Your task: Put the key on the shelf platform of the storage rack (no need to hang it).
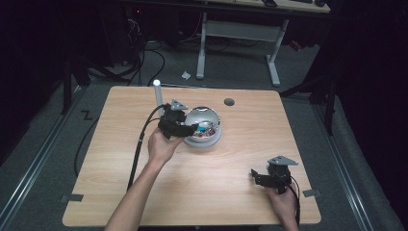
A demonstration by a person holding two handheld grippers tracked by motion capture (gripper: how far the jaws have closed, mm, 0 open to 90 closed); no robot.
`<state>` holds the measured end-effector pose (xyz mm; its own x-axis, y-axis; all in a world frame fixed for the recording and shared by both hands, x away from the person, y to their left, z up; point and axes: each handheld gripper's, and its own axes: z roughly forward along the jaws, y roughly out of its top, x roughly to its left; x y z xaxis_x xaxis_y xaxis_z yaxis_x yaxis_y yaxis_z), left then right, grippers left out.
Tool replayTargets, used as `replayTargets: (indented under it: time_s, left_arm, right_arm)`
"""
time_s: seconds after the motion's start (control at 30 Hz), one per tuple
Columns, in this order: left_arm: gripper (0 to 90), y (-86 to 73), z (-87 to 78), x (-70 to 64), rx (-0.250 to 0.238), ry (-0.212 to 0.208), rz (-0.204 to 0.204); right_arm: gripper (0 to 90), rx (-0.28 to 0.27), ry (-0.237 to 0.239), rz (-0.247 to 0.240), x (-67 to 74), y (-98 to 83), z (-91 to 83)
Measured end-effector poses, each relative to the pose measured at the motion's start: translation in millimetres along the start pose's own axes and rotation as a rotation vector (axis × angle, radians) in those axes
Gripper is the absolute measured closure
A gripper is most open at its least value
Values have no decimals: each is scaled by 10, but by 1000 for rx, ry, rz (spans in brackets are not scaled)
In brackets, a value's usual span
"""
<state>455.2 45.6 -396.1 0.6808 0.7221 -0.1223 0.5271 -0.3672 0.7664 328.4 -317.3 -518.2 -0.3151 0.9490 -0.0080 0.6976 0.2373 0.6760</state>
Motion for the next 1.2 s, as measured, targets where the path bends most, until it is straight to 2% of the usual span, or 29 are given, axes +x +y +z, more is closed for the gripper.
replayTargets:
  time_s: [0.2, 0.4, 1.2]
  left_arm:
    - [415, -4, -122, 0, -9, 1, 20]
    - [411, -27, -228, 8, -13, -5, 19]
    - [403, -187, -542, 54, -40, 22, 8]
  right_arm:
    - [170, 0, 0, 0, 0, 0, 0]
    - [169, 0, 0, 1, 0, 0, 0]
    - [169, 0, 0, 1, 1, 1, 1]
